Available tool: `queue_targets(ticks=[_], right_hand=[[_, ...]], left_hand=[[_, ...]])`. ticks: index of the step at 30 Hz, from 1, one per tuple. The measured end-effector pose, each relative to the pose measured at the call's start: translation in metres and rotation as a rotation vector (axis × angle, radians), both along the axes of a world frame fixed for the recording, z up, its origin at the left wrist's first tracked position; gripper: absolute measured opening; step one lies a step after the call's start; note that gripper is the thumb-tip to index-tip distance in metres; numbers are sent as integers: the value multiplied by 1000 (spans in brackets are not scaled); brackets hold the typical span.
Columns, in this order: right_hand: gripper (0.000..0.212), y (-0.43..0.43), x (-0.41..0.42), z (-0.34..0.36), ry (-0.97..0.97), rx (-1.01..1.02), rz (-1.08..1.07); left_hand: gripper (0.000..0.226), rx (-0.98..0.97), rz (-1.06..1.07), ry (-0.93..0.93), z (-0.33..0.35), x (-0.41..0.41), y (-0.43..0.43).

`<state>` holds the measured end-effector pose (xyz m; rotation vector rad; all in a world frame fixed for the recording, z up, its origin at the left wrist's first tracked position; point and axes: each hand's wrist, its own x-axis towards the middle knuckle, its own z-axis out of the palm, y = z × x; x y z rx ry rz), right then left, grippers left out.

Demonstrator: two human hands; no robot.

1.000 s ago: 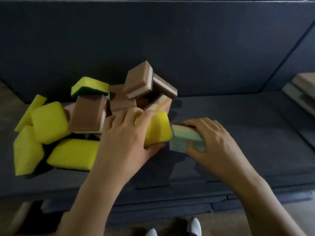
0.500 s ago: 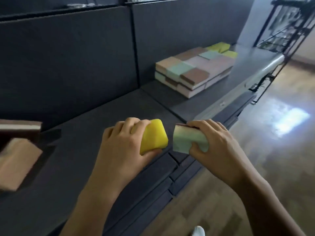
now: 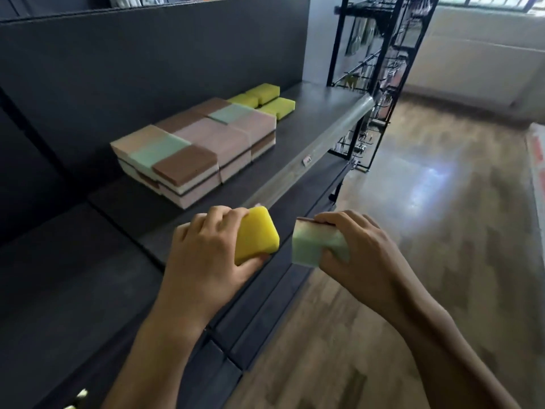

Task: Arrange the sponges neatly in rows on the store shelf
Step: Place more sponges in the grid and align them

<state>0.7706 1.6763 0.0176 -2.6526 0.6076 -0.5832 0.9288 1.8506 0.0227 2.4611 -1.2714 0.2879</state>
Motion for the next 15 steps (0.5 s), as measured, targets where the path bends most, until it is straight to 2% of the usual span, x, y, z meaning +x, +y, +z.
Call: queue_targets(ticks=[8, 15], right_hand=[[48, -63, 31, -5, -19, 3, 10], [50, -141, 78, 10, -105, -57, -4]], left_hand=[[68, 21, 1, -3, 2, 29, -68], [66, -39, -31, -15, 6, 76, -156]])
